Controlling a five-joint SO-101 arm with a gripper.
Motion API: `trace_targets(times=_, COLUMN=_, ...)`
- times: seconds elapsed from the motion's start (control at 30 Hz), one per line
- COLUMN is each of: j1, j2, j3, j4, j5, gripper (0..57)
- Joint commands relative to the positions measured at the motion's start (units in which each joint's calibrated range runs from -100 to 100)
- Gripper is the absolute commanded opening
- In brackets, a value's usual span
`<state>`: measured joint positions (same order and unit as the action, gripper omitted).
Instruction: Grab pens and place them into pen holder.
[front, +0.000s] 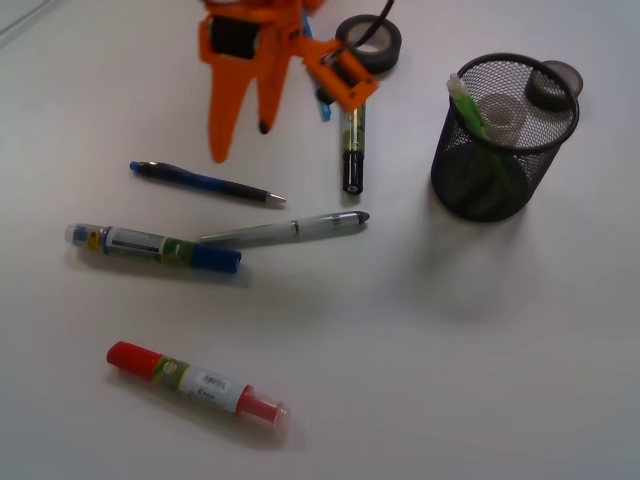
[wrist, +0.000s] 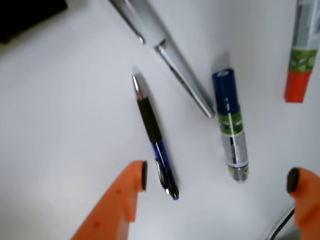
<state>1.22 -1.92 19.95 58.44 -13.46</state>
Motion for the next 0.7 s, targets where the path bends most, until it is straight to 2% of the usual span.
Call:
trace_targets(times=0.0, j1=1.0, j2=3.7, j3=-5.1, j4=2.4, j5=1.4, gripper=32.0)
trace_targets(times=0.67, j1=2.0, j2=26.9, j3=-21.2, j4=11.6, j5=1.9, gripper=31.3)
